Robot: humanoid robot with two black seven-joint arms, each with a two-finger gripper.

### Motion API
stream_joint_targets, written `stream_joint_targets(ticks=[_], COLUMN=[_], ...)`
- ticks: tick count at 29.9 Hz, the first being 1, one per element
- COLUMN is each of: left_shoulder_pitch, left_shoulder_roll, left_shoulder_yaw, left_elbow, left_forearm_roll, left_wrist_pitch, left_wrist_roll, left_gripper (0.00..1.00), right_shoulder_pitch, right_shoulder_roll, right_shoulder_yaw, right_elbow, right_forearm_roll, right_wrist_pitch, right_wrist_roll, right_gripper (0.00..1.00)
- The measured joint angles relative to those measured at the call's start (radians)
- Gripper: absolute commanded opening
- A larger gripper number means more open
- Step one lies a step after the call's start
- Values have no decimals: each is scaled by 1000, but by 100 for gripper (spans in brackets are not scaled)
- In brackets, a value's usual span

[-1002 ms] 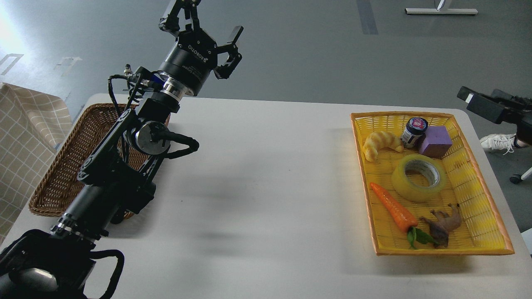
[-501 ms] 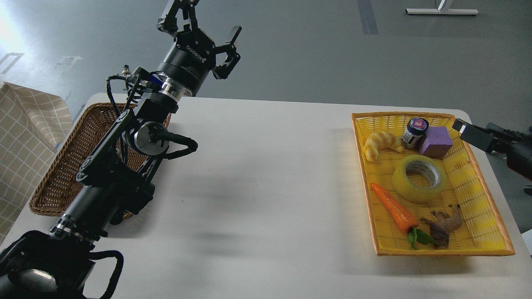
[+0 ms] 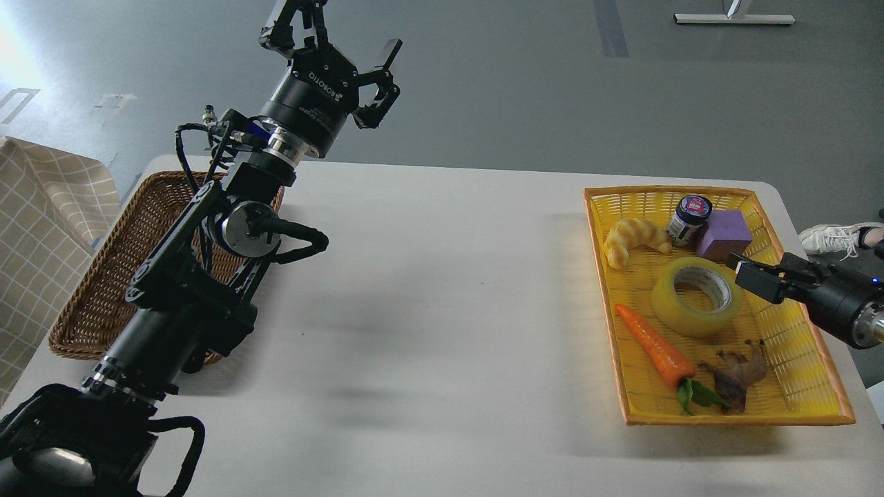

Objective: Place and transfer tape with both arms
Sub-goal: 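Lower the right gripper into the yellow tape roll's hole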

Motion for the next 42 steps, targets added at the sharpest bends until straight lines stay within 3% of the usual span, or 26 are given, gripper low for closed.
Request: stream_joint_targets(ticks=[28,42], left_shoulder_pitch=[19,30], left_shoulder_roll=[24,28], left_shoulder_yaw=[-2,-4], left_elbow=[-1,0], left_forearm_roll=[-3,-9], left_wrist_pitch=[-9,-9], left_wrist_roll=[1,-1], left_gripper=[98,98], right_shoulder_pitch=[17,118], right_shoulder_roll=[109,122], right_shoulder_yaw=[-32,-118], right_elbow=[-155,-180], right_forearm_roll=[-72,-72], right_wrist_pitch=[-6,-6], right_wrist_roll=[2,-2], right_gripper=[82,82])
